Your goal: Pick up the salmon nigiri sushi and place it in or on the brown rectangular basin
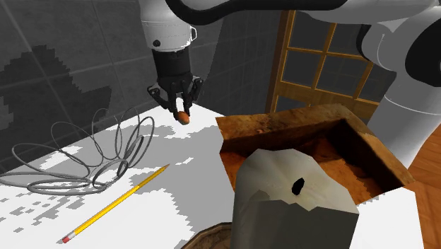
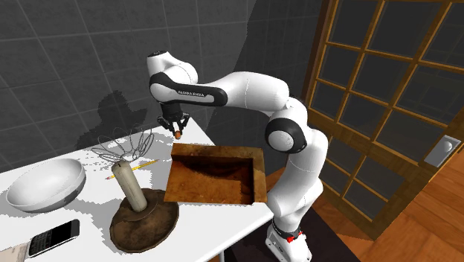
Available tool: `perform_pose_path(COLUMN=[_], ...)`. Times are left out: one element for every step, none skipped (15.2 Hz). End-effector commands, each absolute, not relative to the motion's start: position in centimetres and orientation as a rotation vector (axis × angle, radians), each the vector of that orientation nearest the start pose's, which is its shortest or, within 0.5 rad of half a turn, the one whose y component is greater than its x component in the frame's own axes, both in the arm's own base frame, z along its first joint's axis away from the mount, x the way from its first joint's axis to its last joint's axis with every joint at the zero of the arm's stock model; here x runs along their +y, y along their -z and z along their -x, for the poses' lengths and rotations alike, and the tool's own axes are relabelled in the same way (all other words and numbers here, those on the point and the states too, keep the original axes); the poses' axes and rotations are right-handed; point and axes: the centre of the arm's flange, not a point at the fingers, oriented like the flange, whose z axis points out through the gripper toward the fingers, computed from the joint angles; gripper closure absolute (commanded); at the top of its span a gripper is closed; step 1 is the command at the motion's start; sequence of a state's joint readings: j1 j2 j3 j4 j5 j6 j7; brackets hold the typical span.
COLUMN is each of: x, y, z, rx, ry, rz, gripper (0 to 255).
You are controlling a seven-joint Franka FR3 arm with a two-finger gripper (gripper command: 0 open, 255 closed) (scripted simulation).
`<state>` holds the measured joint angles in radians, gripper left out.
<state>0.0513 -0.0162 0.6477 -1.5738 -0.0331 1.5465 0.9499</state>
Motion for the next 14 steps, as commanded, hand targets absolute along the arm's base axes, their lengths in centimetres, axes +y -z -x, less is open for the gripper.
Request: perform_pose_path(x=[35.2, 35.2, 35.2, 35.2, 35.2, 35.2, 35.2, 35.2, 35.2, 35.2, 35.2, 35.2, 35.2, 35.2], y=[-64.0, -64.5, -65.1, -65.6, -66.1, -66.7, -67.2, -67.7, -68.2, -68.8, -69.3, -69.8, -70.4, -70.9], z=[-42.0, -42.0, -42.0, -42.0, -42.0, -42.0, -42.0, -42.0, -42.0, -42.0, -42.0, -42.0, -42.0, -42.0], rx=[0.399, 0.399, 0.399, 0.399, 0.399, 0.399, 0.399, 0.399, 0.399, 0.399, 0.399, 0.399, 0.399, 0.399], ry=[0.034, 0.034, 0.034, 0.034, 0.034, 0.034, 0.034, 0.034, 0.034, 0.034, 0.034, 0.034, 0.034, 0.034], rz=[3.156, 3.156, 3.156, 3.156, 3.156, 3.156, 3.156, 3.156, 3.156, 3.156, 3.156, 3.156, 3.156, 3.156], gripper=[255, 255, 255, 255, 255, 255, 255, 255, 255, 255, 255, 255, 255, 255])
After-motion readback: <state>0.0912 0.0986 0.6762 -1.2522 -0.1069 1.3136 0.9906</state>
